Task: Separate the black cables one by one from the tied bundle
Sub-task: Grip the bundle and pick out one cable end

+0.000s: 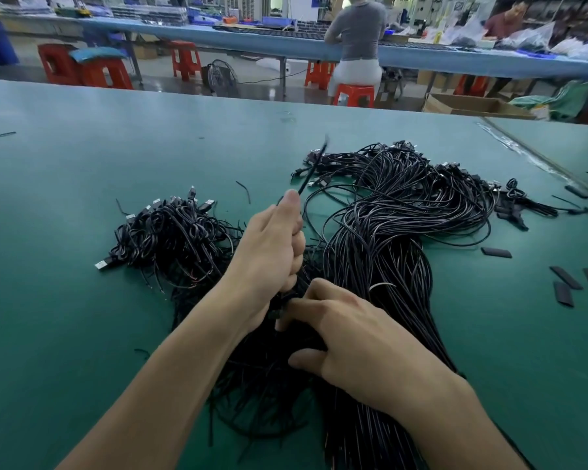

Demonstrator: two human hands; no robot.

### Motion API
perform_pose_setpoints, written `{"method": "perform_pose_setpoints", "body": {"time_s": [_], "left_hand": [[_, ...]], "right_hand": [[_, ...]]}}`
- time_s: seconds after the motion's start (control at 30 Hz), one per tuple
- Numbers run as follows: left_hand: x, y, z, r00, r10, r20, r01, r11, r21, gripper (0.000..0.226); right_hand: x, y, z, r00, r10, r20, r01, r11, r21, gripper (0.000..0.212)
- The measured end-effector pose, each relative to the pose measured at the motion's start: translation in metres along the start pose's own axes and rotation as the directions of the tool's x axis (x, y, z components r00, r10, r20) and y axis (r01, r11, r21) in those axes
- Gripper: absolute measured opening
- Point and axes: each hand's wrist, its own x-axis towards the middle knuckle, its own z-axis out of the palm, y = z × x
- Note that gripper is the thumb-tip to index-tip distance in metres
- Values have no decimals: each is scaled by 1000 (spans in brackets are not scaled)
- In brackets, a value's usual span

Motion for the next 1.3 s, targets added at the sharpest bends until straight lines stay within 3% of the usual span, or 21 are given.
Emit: {"method": "perform_pose_setpoints", "body": {"time_s": [0.17,0.27,0.43,0.77,0.93,1.17,1.3], "left_hand": [[4,0,-6,992,-4,-126,-7,996,-84,47],[8,1,-10,980,-27,-195,-3,988,-155,47],[9,0,-13,968,-19,-251,-15,991,-133,46],[12,1,-15,950,-71,-305,23,988,-156,44],[11,2,-14,957,-54,-285,12,989,-147,44],[5,8,-9,971,8,-240,-39,992,-123,46],[-8,16,-1,997,72,-12,-73,990,-118,62]], "right_hand": [[0,-3,-1,998,-51,45,48,996,71,32],[1,-4,1,997,-57,61,52,995,83,23],[1,-5,6,996,-79,35,76,994,80,8],[3,-2,4,962,21,-272,72,942,327,11],[6,7,3,874,157,-459,74,892,446,32],[7,18,-7,806,286,-518,164,733,660,14],[5,20,-16,627,470,-621,313,578,753,15]]}}
